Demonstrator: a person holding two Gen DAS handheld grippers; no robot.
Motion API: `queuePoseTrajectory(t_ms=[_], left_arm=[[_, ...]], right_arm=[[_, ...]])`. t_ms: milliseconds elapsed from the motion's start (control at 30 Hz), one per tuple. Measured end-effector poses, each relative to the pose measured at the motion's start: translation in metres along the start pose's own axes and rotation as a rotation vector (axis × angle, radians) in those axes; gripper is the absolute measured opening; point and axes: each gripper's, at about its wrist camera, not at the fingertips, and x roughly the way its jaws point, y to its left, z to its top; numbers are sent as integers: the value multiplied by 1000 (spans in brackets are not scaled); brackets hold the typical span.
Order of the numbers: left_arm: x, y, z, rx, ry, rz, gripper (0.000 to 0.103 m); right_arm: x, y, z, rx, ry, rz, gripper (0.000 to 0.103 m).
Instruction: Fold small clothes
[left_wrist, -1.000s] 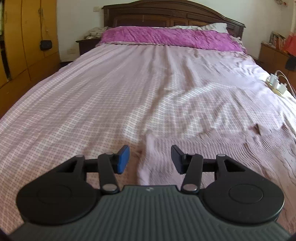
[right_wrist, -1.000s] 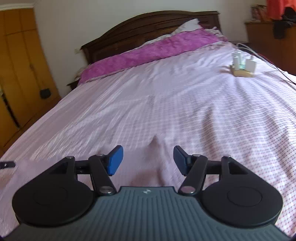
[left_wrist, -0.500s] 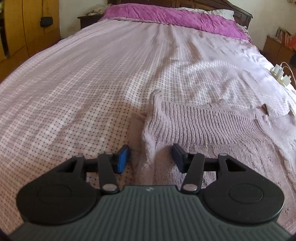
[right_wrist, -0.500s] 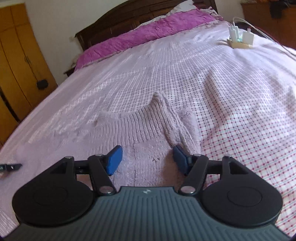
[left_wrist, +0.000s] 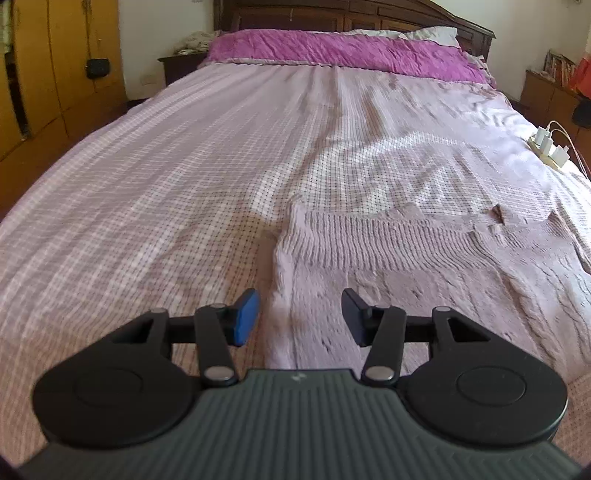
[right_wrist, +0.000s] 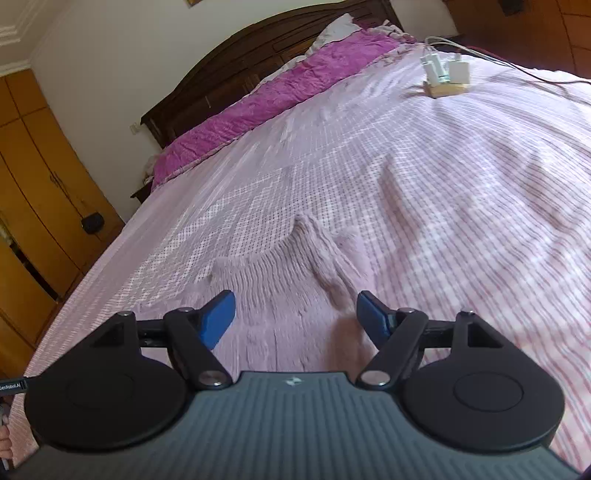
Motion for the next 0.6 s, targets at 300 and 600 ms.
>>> queuePoseTrajectory(t_ms=[300,600], left_arm=[[-32,-7,-31,-91,17,-15,52],[-46,-7,-51,-127,45,11,52]], right_arm=[[-45,-23,-21,72,-5,-18,79],[-50,-48,-46,239,18,26,79]])
